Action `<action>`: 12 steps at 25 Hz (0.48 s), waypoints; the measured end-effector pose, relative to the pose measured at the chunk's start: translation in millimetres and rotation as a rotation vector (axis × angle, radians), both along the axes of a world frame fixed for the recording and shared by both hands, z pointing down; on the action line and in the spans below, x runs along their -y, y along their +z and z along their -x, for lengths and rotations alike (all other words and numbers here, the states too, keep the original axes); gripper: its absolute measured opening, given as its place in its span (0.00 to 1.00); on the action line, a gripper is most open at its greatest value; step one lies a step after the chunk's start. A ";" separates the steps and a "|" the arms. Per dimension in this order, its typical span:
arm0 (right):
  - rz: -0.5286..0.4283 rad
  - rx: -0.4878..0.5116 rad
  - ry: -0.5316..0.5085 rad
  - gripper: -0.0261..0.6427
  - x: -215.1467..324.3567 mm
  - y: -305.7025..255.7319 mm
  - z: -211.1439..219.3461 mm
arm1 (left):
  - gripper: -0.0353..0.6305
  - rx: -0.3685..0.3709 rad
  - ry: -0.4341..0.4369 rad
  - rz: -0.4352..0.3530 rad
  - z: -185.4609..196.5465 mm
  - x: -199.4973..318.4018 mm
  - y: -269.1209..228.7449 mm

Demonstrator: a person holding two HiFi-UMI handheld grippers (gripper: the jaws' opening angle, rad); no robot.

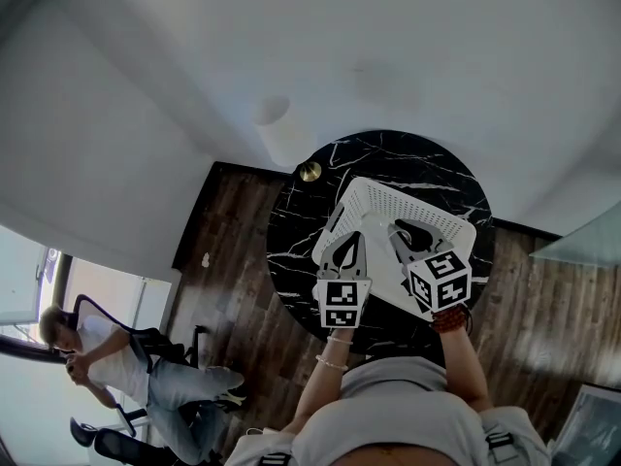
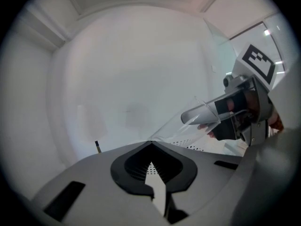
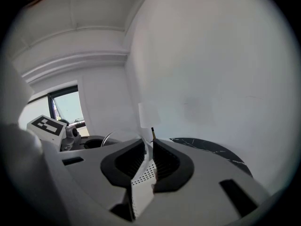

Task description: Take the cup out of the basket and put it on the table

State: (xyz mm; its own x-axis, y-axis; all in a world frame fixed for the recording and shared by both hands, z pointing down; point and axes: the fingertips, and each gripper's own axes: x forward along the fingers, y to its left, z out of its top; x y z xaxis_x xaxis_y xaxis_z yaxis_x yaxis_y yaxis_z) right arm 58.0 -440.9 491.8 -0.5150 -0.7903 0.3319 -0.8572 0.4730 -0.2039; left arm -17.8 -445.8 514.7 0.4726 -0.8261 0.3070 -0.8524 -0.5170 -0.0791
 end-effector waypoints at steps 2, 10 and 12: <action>-0.011 0.003 0.002 0.13 -1.3 -3.5 0.0 | 0.06 0.013 0.007 -0.010 -0.9 0.3 -1.2; -0.046 0.018 0.017 0.13 -5.6 -15.9 -5.3 | 0.06 0.005 0.022 -0.035 -7.0 1.7 -12.6; -0.053 0.016 0.023 0.13 -6.2 -18.2 -7.6 | 0.06 0.005 0.028 -0.033 -9.4 1.3 -12.8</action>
